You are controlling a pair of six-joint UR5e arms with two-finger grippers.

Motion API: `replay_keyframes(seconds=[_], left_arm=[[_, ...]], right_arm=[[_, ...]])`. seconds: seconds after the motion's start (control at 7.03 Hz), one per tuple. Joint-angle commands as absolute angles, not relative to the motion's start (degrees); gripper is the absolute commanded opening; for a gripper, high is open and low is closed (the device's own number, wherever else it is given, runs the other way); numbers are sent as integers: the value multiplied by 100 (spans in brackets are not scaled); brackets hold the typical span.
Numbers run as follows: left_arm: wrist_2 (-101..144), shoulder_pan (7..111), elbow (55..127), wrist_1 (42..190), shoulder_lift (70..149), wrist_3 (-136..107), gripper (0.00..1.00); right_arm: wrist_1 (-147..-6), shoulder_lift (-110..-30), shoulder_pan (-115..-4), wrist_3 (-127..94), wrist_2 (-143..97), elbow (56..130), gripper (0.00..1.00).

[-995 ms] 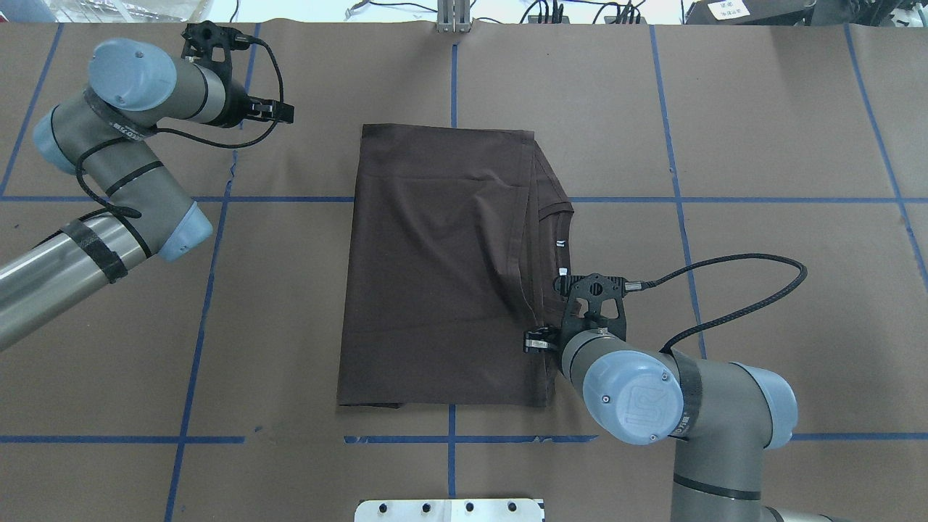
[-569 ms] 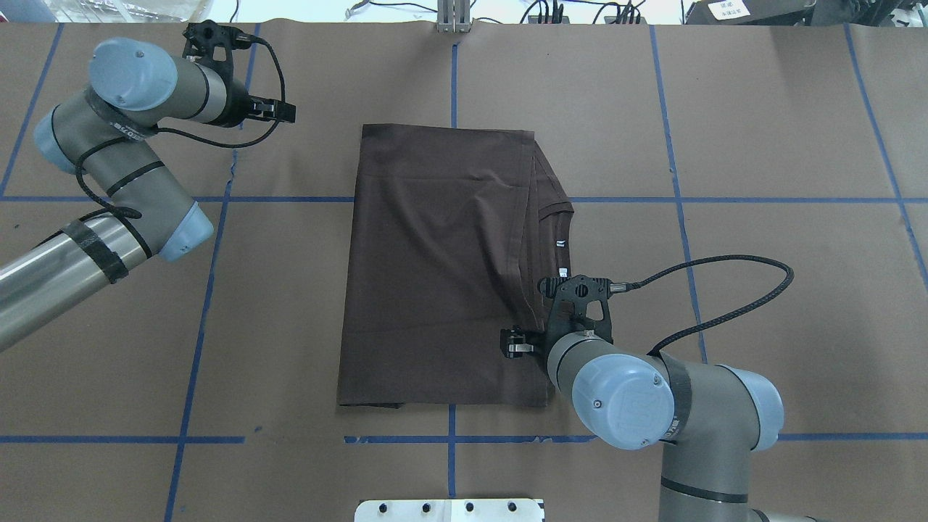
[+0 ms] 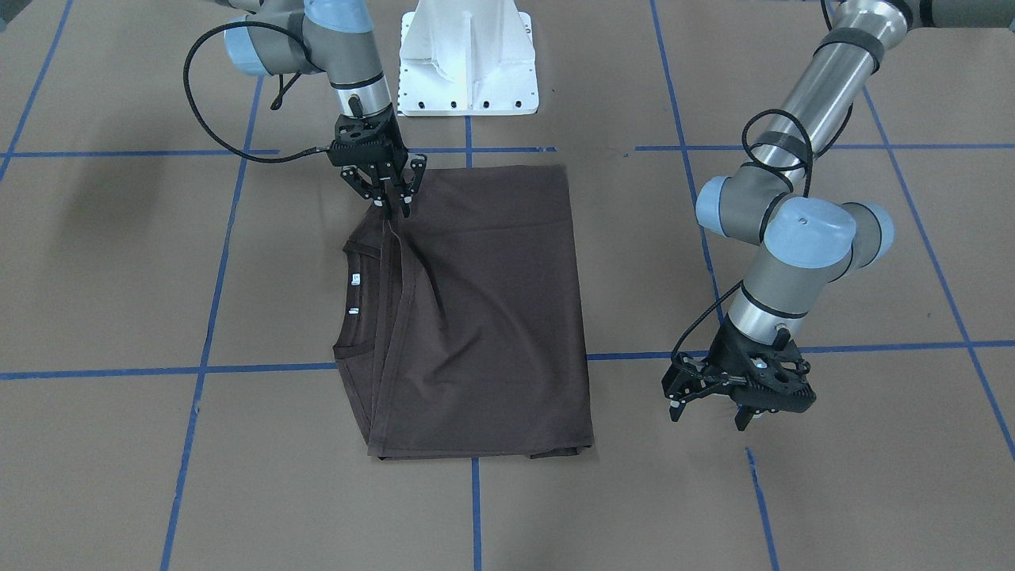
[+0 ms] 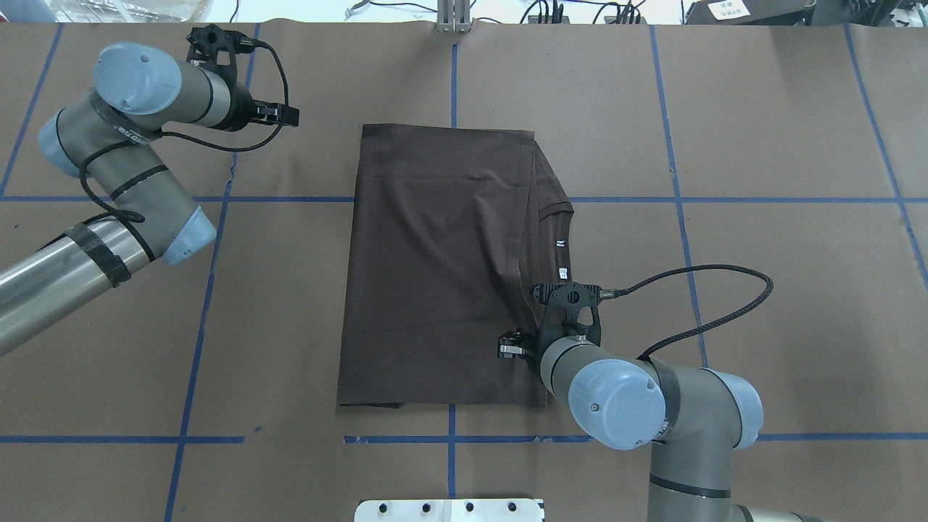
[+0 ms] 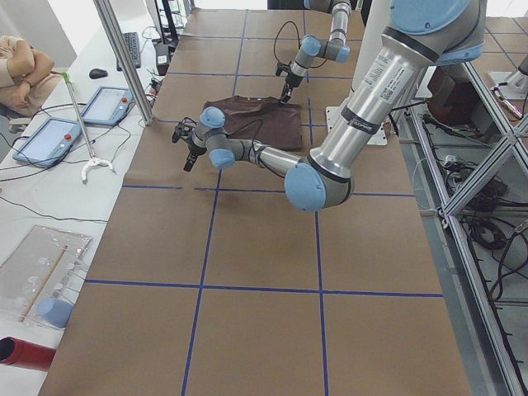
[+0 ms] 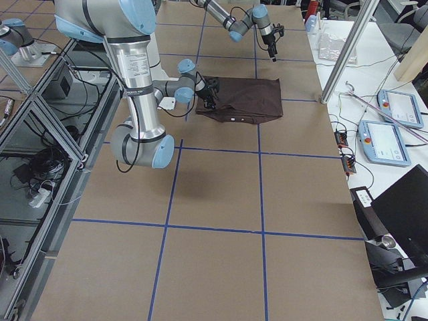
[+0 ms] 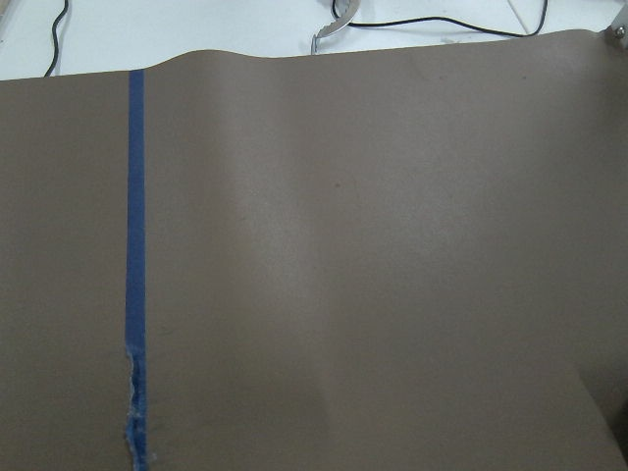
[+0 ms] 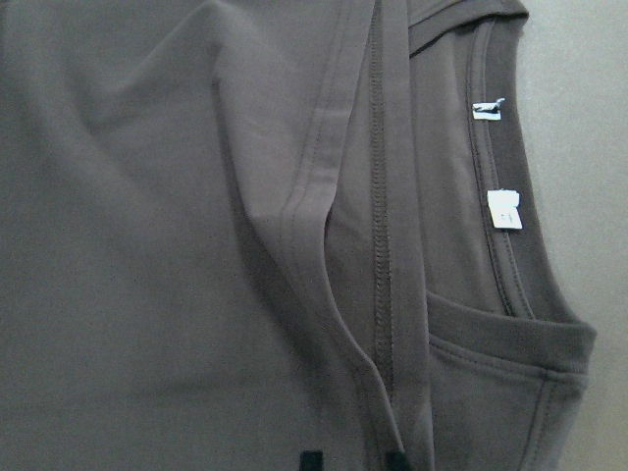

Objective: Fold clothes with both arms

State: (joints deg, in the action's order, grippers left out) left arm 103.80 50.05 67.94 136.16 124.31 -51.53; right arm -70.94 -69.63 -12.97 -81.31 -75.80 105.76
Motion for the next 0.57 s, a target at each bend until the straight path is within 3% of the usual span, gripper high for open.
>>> replay_keyframes(seconds=[0.0,0.43], left_arm=[[10380,4983,6794,13623,12428,-5185,100],[10371,4975,6794,13614,12428,-5186,100]], right_arm=[[-7162,-6970,-1362,-8060,-7602,10591,31],[-7355,-6970,-1433,-7779,-7585,10556,33]])
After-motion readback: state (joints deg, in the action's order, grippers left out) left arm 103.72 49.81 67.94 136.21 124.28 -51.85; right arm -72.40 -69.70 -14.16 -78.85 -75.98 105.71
